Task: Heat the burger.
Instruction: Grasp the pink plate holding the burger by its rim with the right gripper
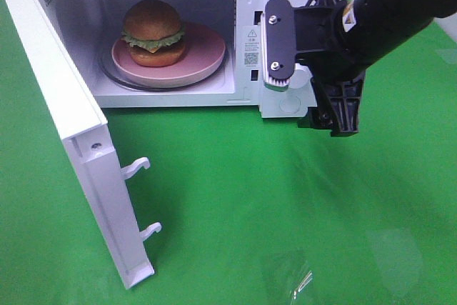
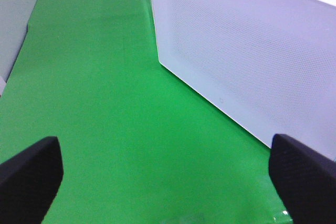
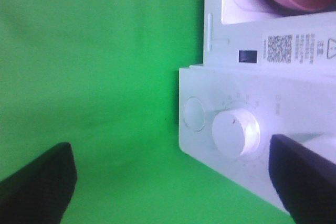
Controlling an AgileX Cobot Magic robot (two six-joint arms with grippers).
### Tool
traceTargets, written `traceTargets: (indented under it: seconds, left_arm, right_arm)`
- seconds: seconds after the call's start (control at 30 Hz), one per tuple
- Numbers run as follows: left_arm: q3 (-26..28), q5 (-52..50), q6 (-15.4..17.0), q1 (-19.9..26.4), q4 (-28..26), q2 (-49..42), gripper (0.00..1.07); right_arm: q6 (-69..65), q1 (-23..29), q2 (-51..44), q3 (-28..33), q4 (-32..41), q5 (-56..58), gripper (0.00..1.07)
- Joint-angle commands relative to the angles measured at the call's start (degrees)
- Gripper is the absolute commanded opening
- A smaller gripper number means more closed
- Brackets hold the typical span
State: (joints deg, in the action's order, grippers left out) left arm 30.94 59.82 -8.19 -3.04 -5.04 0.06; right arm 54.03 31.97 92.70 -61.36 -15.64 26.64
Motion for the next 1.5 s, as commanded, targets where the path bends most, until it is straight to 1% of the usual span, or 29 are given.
traceTargets:
  seconds: [0.03,0.07,0.1,0.17,0.3,0.4,0.47,0.6,0.87,1.07,1.13,1.17,1.2,1.27,1.3,1.33,1.37,1.4,1.5]
  left_arm:
    - [-0.1,-0.3,0.2,0.1,0.2,-0.1,1.00]
    - [-0.1,-0.3,0.2,0.1,0.2,-0.1,1.00]
    - [-0.1,-0.3,0.2,0.1,0.2,-0.1,1.00]
    - [-0.1,-0.3,0.2,0.1,0.2,-0.1,1.00]
    - [-0.1,-0.3,0.2,0.1,0.6,-0.1,1.00]
    - [-0.1,-0.3,0.2,0.1,1.0,-0.1,1.00]
    - [-0.1,-0.3,0.2,0.1,1.8,-0.1,1.00]
    - [-0.1,-0.3,0.2,0.1,1.8,-0.1,1.00]
    - [-0.1,-0.3,0.2,0.1,1.7,-0.1,1.00]
    - [-0.1,-0.3,0.2,0.1,1.7,-0.1,1.00]
    - [-0.1,-0.3,0.2,0.1,1.7,-0.1,1.00]
    - [-0.1,-0.3,0.2,0.1,1.7,-0.1,1.00]
    - [-0.1,-0.3,0.2,0.1,1.7,-0.1,1.00]
    - [-0.1,-0.3,0.2,0.1,1.7,-0.1,1.00]
    - [-0.1,-0.3,0.2,0.1,1.7,-0.1,1.00]
    - [-0.1,-0.3,0.2,0.1,1.7,-0.1,1.00]
    - [-0.1,-0.3,0.2,0.1,1.7,-0.1,1.00]
    - [-0.1,-0.3,0.2,0.1,1.7,-0.1,1.00]
    - [-0.1,-0.3,0.2,0.1,1.7,-0.1,1.00]
  right_arm:
    - [-0.9,0.7,1.1,-1.1,-1.5,-0.7,0.95]
    - [-1.6,1.7,2.5,-2.9,-2.5,-0.9,0.94]
    - [-1.6,1.7,2.5,-2.9,-2.5,-0.9,0.94]
    - [-2.1,3.5,5.3,-5.9,-4.0,-2.9,0.93]
    - [-2.1,4.7,7.5,-8.1,-5.2,-5.8,0.92]
    - [-2.1,4.9,8.0,-8.7,-5.3,-6.2,0.91]
    - [-2.1,4.9,10.3,-11.0,-6.0,-6.6,0.91]
    - [-2.1,4.9,12.3,-12.9,-6.5,-7.1,0.90]
    - [-2.1,4.9,15.5,-14.7,-6.7,-11.9,0.89]
    - [-2.1,6.2,19.1,-16.5,-6.6,-14.0,0.88]
    - [-2.1,6.2,20.6,-17.6,-6.5,-14.2,0.87]
    - [-2.1,6.2,22.4,-19.3,-6.5,-14.2,0.87]
    - [-2.1,6.2,22.4,-19.3,-6.5,-14.2,0.87]
    - [-2.1,6.2,25.6,-22.6,-6.5,-14.0,0.86]
    - [-2.1,6.2,25.6,-22.6,-6.5,-14.0,0.86]
    - [-1.9,6.2,27.3,-24.4,-6.5,-13.9,0.85]
    - [-1.9,6.2,27.3,-24.4,-6.5,-13.9,0.85]
    - [-1.8,6.2,28.8,-26.0,-6.4,-13.9,0.85]
    - [-1.8,6.2,29.7,-26.9,-6.3,-13.8,0.85]
